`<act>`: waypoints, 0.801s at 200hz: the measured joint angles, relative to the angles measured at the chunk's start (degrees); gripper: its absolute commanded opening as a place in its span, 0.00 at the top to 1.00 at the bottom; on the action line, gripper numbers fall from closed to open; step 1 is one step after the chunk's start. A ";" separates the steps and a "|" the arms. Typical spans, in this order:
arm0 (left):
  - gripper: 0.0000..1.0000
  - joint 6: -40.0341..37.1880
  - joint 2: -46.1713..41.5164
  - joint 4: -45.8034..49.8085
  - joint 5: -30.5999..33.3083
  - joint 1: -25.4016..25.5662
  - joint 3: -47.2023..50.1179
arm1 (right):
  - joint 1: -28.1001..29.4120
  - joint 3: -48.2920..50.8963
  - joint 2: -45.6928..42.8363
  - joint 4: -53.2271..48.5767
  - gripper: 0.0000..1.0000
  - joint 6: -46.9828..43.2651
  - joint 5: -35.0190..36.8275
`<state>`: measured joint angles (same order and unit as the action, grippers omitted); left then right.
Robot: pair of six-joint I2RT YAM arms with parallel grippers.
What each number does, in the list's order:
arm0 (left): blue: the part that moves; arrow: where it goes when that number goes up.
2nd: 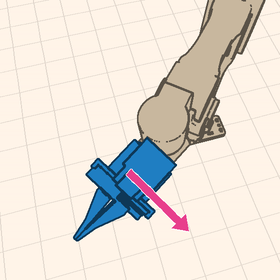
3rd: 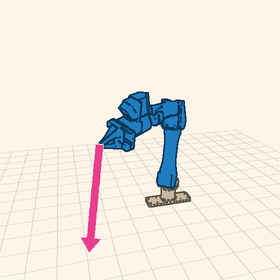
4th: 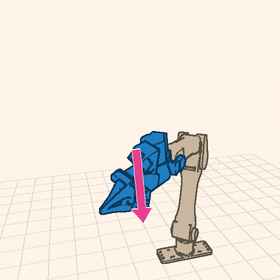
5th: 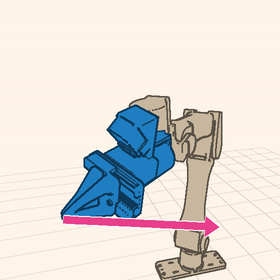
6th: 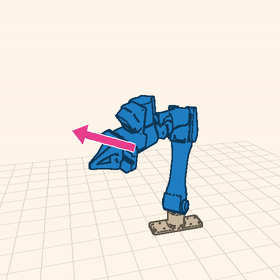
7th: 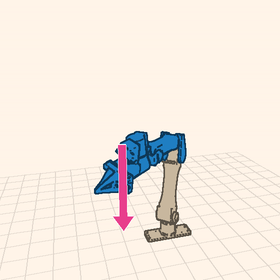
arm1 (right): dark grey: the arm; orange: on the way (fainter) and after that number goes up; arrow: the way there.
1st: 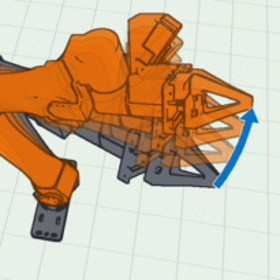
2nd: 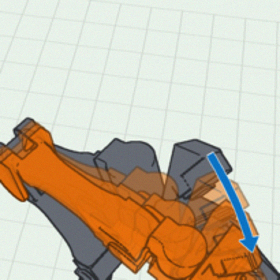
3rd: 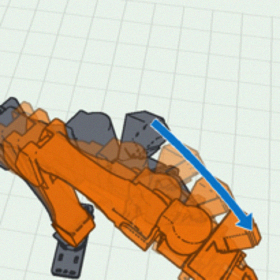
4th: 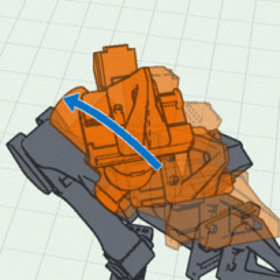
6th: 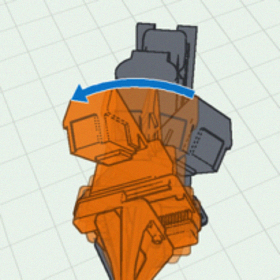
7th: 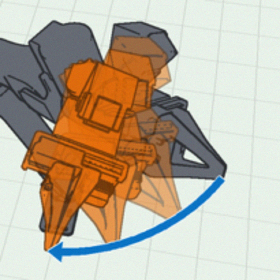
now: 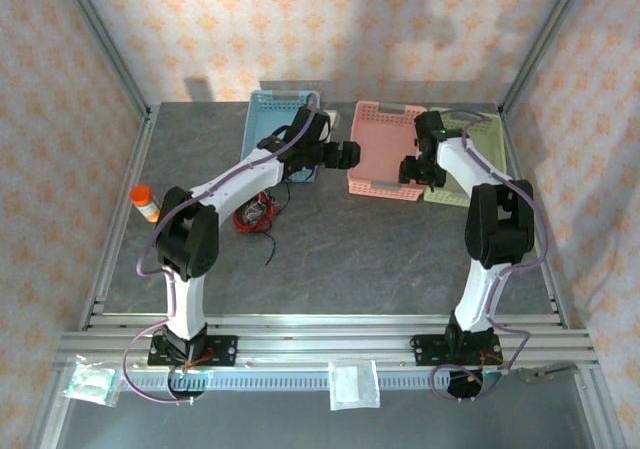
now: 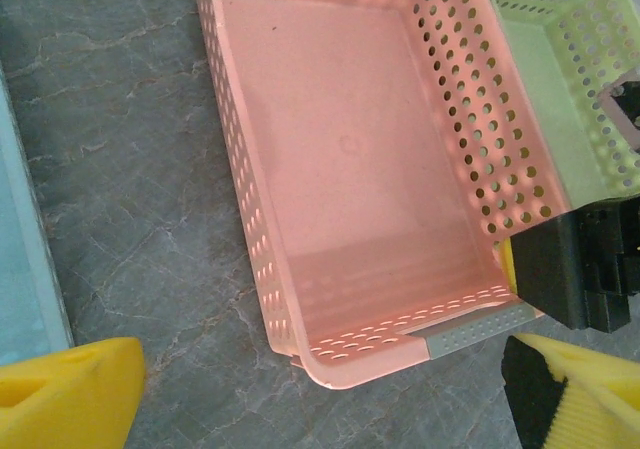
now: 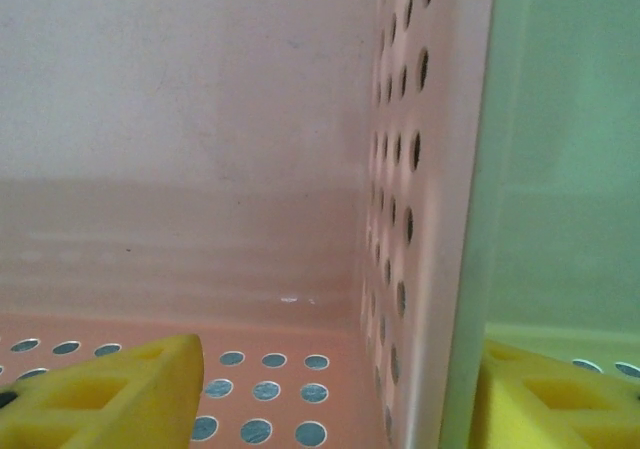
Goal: Untangle the cables
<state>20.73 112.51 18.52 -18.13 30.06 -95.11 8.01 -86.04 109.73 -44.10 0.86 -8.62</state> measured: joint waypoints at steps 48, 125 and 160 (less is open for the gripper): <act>0.07 2.91 2.34 -0.94 0.85 -0.35 -1.03 | -0.48 -3.63 1.25 1.36 0.42 2.05 3.93; 0.06 7.32 13.03 -2.54 2.03 -3.87 -14.21 | -4.35 -22.69 15.52 0.70 0.47 2.27 4.15; 0.06 8.22 13.55 -2.14 1.46 -3.82 -14.56 | -4.81 -25.53 18.71 -0.76 0.55 2.32 4.15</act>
<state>28.95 126.06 16.38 -16.67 26.24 -109.67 3.20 -111.57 128.44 -44.86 3.18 -4.47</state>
